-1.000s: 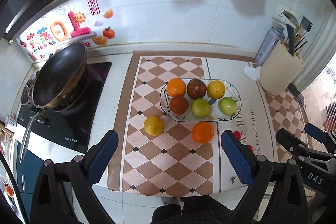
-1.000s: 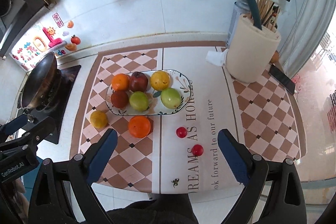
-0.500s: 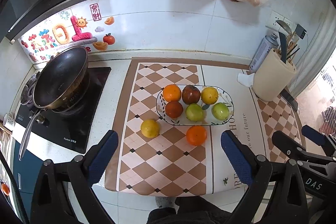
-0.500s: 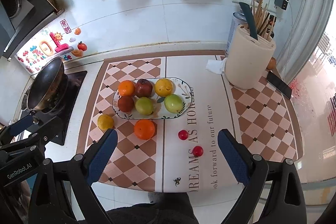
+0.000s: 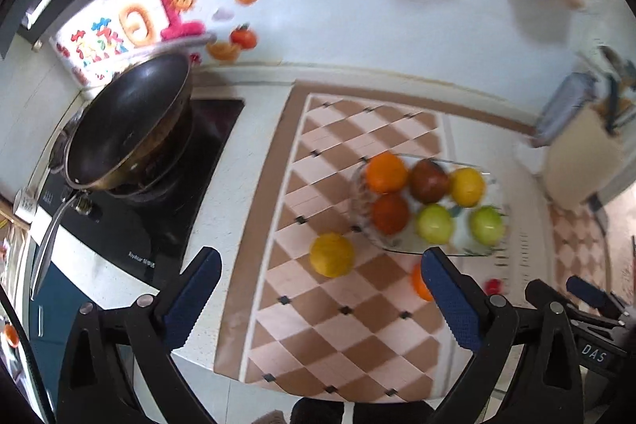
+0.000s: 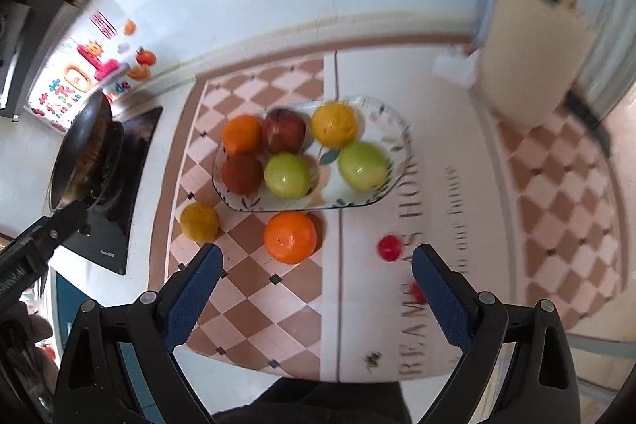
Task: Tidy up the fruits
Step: 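Grasp the yellow citrus with left tool while right tool grasps the orange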
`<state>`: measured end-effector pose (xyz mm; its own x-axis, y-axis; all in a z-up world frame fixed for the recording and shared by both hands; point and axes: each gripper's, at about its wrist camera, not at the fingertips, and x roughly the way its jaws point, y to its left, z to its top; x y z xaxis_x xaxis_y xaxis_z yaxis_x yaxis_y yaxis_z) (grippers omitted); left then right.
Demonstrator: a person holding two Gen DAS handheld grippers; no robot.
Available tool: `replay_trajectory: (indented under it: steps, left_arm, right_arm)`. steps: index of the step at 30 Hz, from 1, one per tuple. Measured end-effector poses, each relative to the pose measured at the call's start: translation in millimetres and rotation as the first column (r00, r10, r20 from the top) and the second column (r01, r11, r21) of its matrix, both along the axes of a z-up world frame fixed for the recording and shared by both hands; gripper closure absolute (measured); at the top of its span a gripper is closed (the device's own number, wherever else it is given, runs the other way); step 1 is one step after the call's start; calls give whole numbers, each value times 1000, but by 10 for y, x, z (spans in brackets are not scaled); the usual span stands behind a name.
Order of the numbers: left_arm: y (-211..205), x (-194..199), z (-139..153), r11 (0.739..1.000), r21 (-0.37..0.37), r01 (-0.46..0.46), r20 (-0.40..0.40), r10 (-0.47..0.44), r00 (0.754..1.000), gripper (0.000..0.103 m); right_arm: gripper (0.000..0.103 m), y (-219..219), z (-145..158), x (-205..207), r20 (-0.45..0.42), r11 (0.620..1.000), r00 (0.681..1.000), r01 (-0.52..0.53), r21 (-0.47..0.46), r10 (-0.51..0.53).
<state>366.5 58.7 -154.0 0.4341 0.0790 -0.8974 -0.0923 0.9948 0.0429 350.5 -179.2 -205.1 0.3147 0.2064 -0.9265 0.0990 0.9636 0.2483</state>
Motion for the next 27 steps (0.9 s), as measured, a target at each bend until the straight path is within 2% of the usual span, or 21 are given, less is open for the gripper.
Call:
replay_trajectory:
  steps: [5, 8, 12, 17, 19, 21, 23, 24, 26, 27]
  left_arm:
    - [198, 310, -493, 1000, -3, -31, -132, 30, 991, 0]
    - [265, 477, -850, 998, -30, -47, -243, 39, 969, 0]
    - [228, 644, -1299, 997, -55, -46, -362, 23, 932, 0]
    - [116, 767, -1722, 998, -63, -13, -447, -17, 894, 1]
    - [71, 792, -1815, 998, -66, 2, -457, -32, 889, 3]
    - [32, 797, -1865, 997, -70, 15, -456, -46, 889, 19]
    - [-10, 795, -1895, 993, -112, 20, -458, -70, 886, 43]
    - [-34, 790, -1888, 992, -125, 22, -454, -77, 888, 48]
    - [-120, 760, -1865, 995, -90, 50, -447, -85, 891, 48]
    - [-146, 727, -1849, 994, -95, 55, -438, -91, 894, 48]
  right_arm:
    - [6, 164, -758, 368, -150, 998, 988, -23, 58, 32]
    - [9, 293, -1085, 497, -208, 997, 976, -49, 65, 61]
    - [16, 434, -1368, 575, -257, 995, 962, -81, 55, 92]
    - [24, 573, -1577, 624, -290, 992, 949, -107, 62, 120]
    - [35, 635, -1621, 666, -296, 991, 946, -120, 57, 132]
    - [38, 671, -1651, 680, -296, 989, 944, -136, 57, 147]
    - [38, 711, -1638, 688, -295, 986, 941, -161, 43, 167]
    - [38, 731, -1626, 673, -293, 984, 940, -172, 42, 177]
    - [38, 746, -1621, 628, -305, 981, 933, -187, 41, 191]
    - [38, 740, -1623, 579, -315, 979, 927, -198, 48, 202]
